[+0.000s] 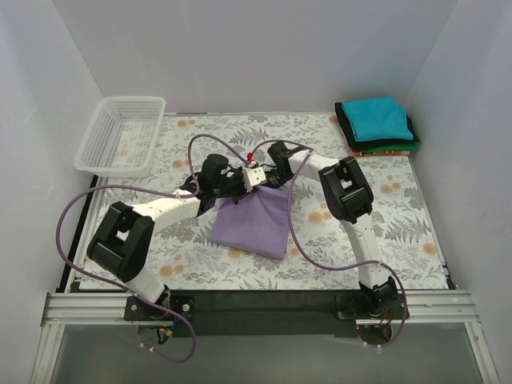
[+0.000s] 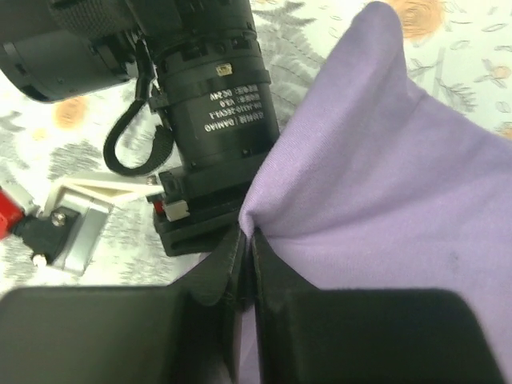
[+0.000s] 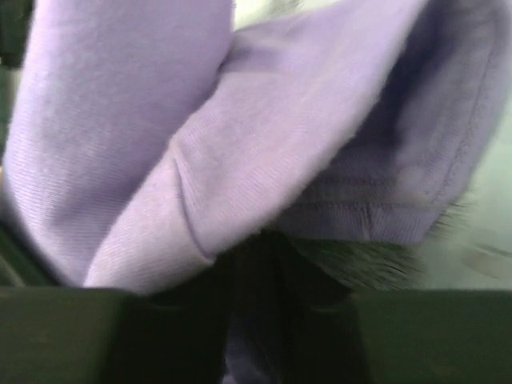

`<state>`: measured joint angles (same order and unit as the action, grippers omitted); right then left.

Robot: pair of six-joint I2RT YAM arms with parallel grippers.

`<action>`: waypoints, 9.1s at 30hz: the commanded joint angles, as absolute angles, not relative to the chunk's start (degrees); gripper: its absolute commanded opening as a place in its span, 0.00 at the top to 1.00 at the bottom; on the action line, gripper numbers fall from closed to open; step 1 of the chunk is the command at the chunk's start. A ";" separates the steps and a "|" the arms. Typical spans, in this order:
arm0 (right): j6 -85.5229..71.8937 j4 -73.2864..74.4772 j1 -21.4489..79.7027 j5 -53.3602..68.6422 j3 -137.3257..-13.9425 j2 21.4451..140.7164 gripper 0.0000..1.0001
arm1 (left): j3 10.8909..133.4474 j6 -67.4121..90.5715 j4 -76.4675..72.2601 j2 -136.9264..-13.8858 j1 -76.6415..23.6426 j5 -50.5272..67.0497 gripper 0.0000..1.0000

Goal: Fold and stack the t-shirts
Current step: Fold the tshirt, then neatly place the folded tshirt to the corner

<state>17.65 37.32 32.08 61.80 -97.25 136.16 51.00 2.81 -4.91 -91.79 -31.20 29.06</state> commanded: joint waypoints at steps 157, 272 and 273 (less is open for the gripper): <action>6.52 27.87 12.30 44.54 -97.57 114.36 0.13 | 65.66 58.69 -6.76 -97.40 -6.06 45.51 0.22; -36.03 -0.97 2.46 35.68 -37.88 83.23 0.02 | 63.55 6.15 -1.56 -107.39 -58.89 3.69 0.61; -36.21 -1.05 2.46 35.68 -37.88 83.67 0.02 | 63.54 5.89 -2.89 -107.92 -59.23 3.34 0.62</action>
<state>-34.92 -1.89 2.68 37.39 -38.39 82.74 61.78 7.70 2.13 -106.83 -58.24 5.30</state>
